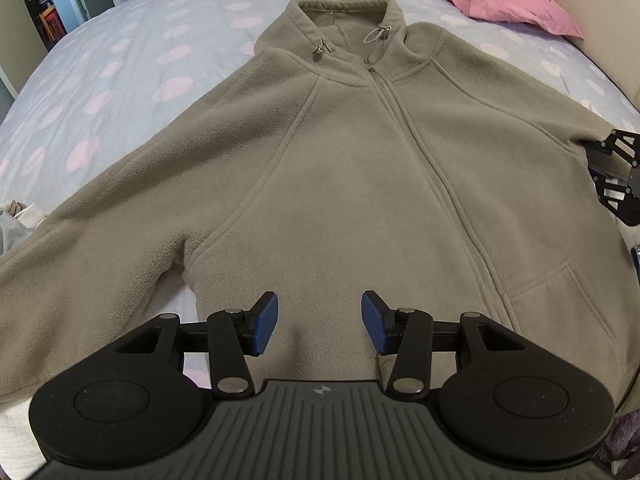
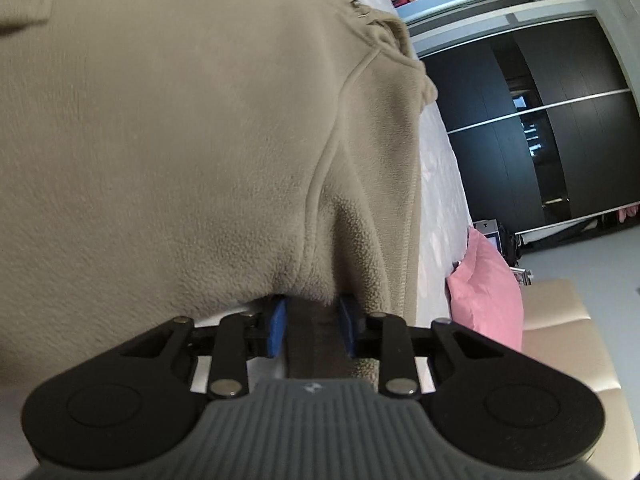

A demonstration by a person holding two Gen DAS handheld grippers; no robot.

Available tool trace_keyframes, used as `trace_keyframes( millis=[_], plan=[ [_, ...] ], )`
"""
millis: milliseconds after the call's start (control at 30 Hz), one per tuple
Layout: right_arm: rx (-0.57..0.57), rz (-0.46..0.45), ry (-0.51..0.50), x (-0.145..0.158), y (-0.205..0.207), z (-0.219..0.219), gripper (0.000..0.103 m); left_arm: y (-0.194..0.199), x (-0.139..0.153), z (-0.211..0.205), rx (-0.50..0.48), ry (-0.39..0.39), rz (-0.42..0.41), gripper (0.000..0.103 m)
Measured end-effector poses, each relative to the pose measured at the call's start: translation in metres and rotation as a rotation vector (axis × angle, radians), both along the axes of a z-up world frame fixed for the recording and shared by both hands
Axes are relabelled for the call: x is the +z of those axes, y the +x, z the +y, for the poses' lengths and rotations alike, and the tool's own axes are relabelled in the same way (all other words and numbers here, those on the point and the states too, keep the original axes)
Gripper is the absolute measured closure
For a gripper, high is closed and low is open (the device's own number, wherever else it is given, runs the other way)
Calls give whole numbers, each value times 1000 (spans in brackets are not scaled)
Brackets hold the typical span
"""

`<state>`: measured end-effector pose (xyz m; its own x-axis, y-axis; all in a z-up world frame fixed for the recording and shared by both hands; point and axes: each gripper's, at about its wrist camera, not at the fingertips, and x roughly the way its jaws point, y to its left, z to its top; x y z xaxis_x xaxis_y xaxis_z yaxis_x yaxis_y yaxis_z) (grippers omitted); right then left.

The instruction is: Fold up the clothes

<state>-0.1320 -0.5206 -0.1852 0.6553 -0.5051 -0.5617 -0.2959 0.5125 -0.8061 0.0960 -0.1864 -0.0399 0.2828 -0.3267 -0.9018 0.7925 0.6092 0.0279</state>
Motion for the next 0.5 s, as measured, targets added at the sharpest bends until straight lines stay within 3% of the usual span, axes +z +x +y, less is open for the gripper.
trace_keyframes(
  millis=[167,233,333,500],
  plan=[
    [13,36,-26,-12,11,-2,75,1,-1,0,2,9,-3,59],
    [3,47,-8,-11,15,-2,84,1,0,0,1,7,-7,59],
    [-38,46,61,3,18,-2,91,0,3,2,-1,-2,-13,59],
    [-61,56,216,22,6,3,92,0,3,3,-5,-2,-11,58]
  ],
)
